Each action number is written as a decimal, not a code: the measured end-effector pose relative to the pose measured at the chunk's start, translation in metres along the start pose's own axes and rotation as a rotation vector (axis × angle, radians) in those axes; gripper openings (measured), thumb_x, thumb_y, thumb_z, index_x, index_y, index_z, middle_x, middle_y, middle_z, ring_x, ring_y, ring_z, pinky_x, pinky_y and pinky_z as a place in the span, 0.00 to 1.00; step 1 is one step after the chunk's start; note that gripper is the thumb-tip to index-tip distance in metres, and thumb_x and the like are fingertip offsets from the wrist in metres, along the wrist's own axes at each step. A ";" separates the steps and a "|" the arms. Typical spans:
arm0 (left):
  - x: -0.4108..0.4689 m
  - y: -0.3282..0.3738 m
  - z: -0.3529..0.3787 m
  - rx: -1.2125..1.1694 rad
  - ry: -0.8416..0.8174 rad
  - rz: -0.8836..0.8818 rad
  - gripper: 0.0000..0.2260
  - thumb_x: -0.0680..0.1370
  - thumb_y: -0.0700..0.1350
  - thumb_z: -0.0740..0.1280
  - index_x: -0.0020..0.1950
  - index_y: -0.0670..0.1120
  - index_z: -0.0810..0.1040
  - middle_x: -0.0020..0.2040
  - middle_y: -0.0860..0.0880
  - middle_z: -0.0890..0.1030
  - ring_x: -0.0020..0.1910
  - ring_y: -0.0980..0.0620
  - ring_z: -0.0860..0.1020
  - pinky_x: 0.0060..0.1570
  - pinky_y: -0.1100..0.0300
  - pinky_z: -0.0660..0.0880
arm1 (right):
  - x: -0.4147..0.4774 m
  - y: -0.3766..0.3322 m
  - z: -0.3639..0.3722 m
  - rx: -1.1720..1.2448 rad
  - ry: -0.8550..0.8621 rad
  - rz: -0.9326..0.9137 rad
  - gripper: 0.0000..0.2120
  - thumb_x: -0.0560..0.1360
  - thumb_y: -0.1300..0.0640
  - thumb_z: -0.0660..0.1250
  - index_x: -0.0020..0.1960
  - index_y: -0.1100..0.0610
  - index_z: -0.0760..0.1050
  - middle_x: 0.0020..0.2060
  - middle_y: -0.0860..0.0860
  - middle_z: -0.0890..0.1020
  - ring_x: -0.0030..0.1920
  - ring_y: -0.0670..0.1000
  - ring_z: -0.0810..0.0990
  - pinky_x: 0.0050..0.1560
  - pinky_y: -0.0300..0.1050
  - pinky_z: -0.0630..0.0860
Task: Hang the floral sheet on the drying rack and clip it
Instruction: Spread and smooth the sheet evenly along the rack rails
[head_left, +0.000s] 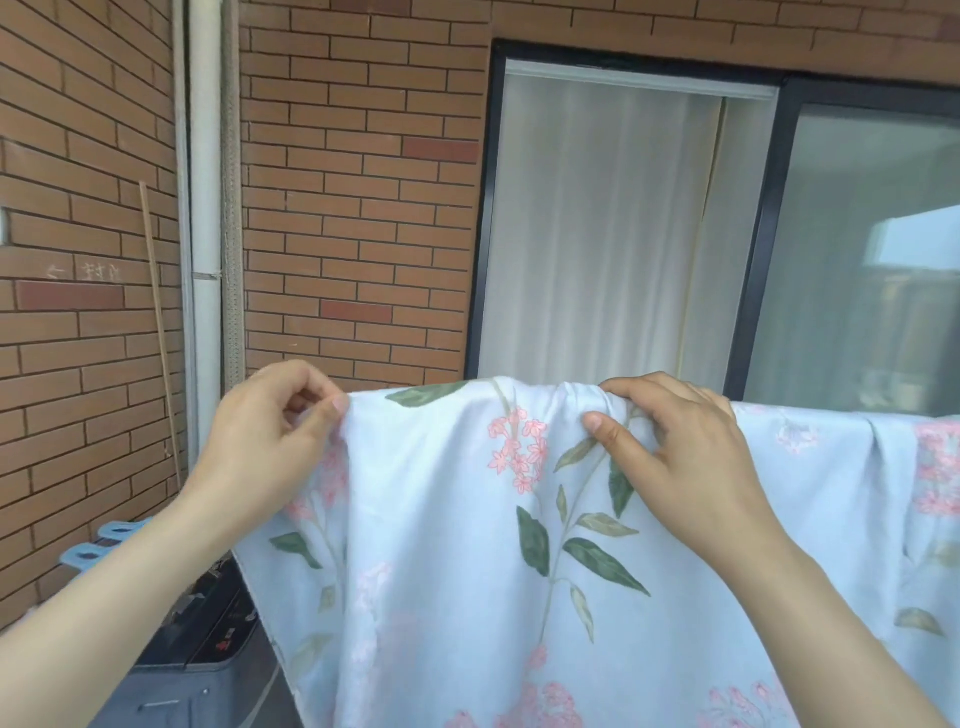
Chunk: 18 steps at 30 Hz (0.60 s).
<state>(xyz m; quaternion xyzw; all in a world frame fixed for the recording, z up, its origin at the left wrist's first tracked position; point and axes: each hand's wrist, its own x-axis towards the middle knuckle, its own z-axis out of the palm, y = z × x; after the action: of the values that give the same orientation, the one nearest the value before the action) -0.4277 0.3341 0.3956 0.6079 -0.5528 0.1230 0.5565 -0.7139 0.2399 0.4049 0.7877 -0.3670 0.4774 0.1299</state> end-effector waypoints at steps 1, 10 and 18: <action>-0.002 -0.001 -0.001 0.002 -0.040 -0.003 0.08 0.76 0.40 0.67 0.38 0.50 0.77 0.37 0.53 0.79 0.34 0.59 0.74 0.32 0.72 0.67 | 0.000 0.000 0.001 0.000 0.002 -0.001 0.20 0.73 0.37 0.57 0.55 0.48 0.78 0.48 0.40 0.79 0.52 0.47 0.76 0.60 0.43 0.65; 0.015 0.056 0.029 -0.117 -0.239 0.218 0.03 0.73 0.48 0.71 0.46 0.52 0.84 0.43 0.55 0.81 0.43 0.61 0.79 0.46 0.67 0.74 | -0.001 -0.002 -0.002 0.006 0.007 -0.002 0.22 0.73 0.36 0.55 0.55 0.48 0.78 0.47 0.41 0.79 0.52 0.47 0.76 0.58 0.41 0.63; 0.027 0.053 0.036 -0.104 -0.119 0.251 0.05 0.71 0.45 0.73 0.36 0.50 0.81 0.37 0.54 0.79 0.37 0.57 0.75 0.36 0.73 0.68 | 0.000 -0.001 -0.008 0.045 -0.046 -0.007 0.18 0.74 0.38 0.60 0.56 0.47 0.78 0.48 0.39 0.79 0.52 0.44 0.76 0.59 0.42 0.66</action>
<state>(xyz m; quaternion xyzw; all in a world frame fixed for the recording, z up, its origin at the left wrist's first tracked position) -0.4775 0.3032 0.4323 0.5107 -0.6620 0.1266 0.5338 -0.7188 0.2448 0.4094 0.8026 -0.3562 0.4667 0.1057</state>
